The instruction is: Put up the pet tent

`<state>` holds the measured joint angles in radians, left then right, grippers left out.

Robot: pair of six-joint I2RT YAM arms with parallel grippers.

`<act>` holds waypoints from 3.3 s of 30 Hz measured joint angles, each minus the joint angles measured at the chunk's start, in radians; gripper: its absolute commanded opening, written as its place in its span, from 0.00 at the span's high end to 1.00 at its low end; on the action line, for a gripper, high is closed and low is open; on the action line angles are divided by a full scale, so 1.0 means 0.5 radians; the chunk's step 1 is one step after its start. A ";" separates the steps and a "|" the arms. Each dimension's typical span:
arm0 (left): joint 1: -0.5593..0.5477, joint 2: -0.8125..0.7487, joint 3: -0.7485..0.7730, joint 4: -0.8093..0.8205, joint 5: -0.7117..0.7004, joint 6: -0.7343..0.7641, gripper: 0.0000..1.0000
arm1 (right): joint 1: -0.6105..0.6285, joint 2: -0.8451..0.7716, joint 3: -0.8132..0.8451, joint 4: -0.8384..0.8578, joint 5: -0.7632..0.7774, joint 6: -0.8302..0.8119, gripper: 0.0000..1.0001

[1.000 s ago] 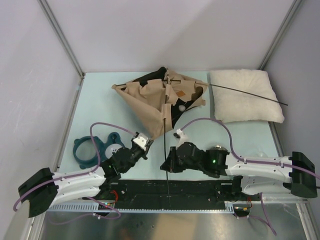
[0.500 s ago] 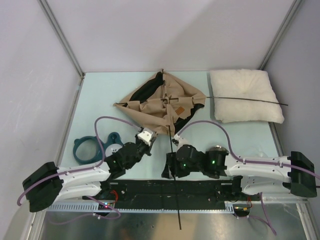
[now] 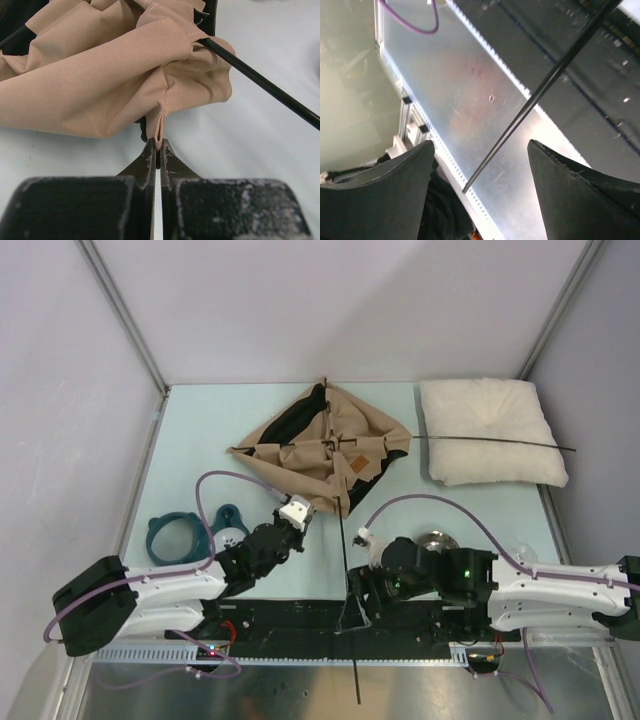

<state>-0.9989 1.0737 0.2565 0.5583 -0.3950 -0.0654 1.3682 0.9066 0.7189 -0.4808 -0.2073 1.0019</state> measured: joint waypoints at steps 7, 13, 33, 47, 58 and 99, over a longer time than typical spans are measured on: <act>-0.001 0.029 0.041 -0.002 -0.037 -0.029 1.00 | 0.161 0.058 -0.106 0.014 -0.183 0.094 0.25; -0.001 0.029 0.063 -0.002 -0.042 -0.029 1.00 | 0.271 0.131 -0.162 0.036 -0.217 0.166 0.38; -0.002 -0.076 0.055 -0.038 0.050 -0.066 1.00 | 0.095 -0.003 -0.201 0.350 -0.091 0.243 1.00; -0.001 -0.423 -0.024 -0.044 0.282 -0.173 1.00 | -0.275 -0.181 -0.201 0.674 -0.009 0.201 1.00; -0.031 -0.626 -0.072 -0.053 0.403 -0.184 1.00 | -0.343 -0.070 -0.201 0.986 0.308 0.143 1.00; -0.675 -0.510 -0.125 -0.040 -0.479 -0.185 1.00 | -0.720 0.380 0.130 1.180 0.850 -0.010 1.00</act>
<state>-1.3365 0.8185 0.1940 0.5385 -0.6346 -0.1581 1.0080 1.0966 0.7837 0.1093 0.2176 0.9970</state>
